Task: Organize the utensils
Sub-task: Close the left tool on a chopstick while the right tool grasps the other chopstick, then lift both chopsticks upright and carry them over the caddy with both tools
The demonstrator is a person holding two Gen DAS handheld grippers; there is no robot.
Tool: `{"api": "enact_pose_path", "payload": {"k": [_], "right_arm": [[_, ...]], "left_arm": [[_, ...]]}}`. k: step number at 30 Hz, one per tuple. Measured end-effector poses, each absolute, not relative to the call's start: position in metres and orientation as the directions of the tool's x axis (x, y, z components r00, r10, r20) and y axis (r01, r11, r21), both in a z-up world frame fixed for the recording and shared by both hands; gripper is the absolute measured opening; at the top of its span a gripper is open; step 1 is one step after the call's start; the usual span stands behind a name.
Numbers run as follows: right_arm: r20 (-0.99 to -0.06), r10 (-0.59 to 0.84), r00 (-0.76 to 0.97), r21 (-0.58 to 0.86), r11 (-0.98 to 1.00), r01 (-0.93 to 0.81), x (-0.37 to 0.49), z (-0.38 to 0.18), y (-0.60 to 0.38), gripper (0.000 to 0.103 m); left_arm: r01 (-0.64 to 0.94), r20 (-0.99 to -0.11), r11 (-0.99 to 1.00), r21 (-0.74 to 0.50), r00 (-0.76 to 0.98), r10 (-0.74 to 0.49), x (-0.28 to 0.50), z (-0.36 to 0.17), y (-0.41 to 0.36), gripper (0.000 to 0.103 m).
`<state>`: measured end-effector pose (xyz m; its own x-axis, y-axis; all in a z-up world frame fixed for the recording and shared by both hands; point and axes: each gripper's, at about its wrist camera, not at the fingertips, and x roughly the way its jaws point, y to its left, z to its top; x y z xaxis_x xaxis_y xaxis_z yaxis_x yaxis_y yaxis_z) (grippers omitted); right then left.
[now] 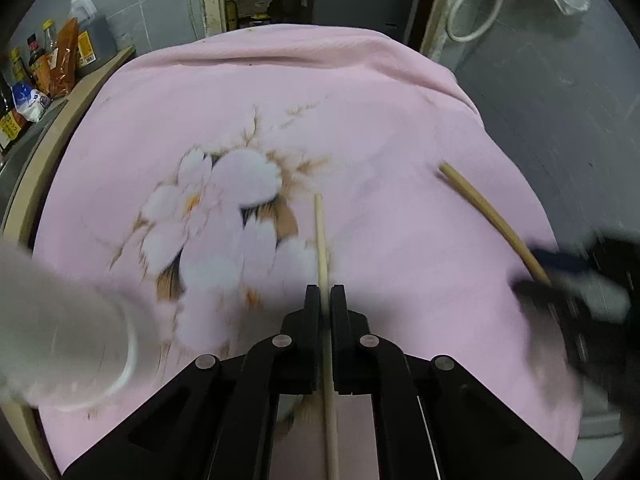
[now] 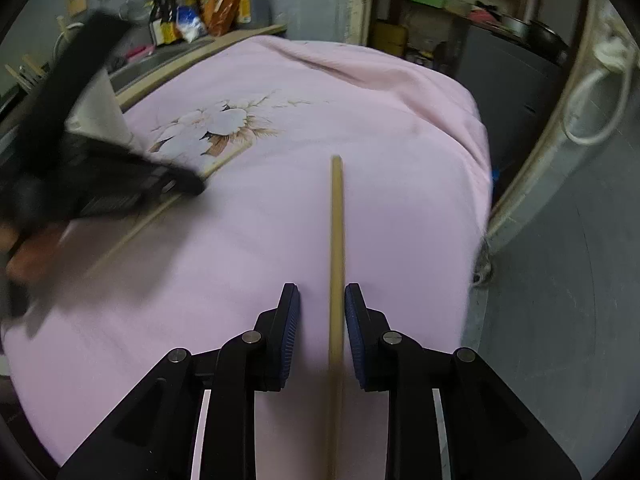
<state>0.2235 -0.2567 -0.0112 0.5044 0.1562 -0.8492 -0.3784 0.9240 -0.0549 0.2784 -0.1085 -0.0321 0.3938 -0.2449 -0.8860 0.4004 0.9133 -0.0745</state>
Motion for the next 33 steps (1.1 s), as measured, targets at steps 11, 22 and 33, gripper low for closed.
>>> {"api": "enact_pose_path", "payload": {"k": [11,22,33], "right_arm": [[-0.888,0.202,0.412,0.055,0.938,-0.341,0.282,-0.012,-0.243,0.005],[-0.506,0.401,0.763,0.134,0.911,-0.390,0.167,0.055,-0.241,0.005],[-0.007,0.452,0.892,-0.010,0.892,-0.452,0.106,0.107,-0.181,0.005]], "left_arm": [[0.440,-0.895,0.898,-0.015,0.394,-0.208,0.256,-0.031,-0.112,0.002],[0.337,-0.586,0.935,-0.109,0.738,-0.334,0.180,0.025,-0.057,0.002],[0.193,-0.152,0.974,-0.121,0.966,-0.210,0.122,0.098,-0.012,0.002]]}}
